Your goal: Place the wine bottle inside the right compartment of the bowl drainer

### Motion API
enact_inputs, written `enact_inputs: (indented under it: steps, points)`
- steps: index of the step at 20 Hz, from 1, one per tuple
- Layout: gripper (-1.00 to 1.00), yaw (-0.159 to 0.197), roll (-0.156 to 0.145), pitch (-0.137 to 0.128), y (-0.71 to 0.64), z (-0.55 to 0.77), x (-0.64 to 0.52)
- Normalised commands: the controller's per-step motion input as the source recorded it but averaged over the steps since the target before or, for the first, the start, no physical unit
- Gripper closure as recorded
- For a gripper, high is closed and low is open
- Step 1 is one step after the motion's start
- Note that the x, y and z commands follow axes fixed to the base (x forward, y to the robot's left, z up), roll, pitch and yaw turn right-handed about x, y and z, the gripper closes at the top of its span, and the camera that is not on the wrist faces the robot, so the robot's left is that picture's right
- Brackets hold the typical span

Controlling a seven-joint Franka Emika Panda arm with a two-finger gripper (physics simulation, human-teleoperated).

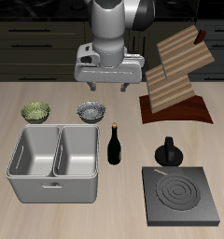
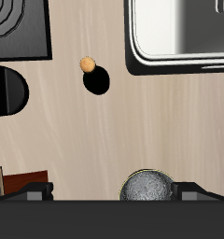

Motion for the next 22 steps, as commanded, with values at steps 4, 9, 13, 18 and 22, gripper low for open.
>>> enact_inputs:
  steps: [4,9,13,18,22]
  points:
    - [-1.00,-0.017,0.008,0.019,0.02,-0.02,0.17]
    - [-1.00,0.011,-0.057,-0.016,0.04,0.04,0.14]
    - [-1.00,0.014,-0.060,0.006,0.02,0.00,0.04]
    - [-1.00,0.040,-0.036,-0.015,0.08,0.09,0.05]
    - [-1.00,0.023,-0.015,-0.011,0.03,0.04,0.01]
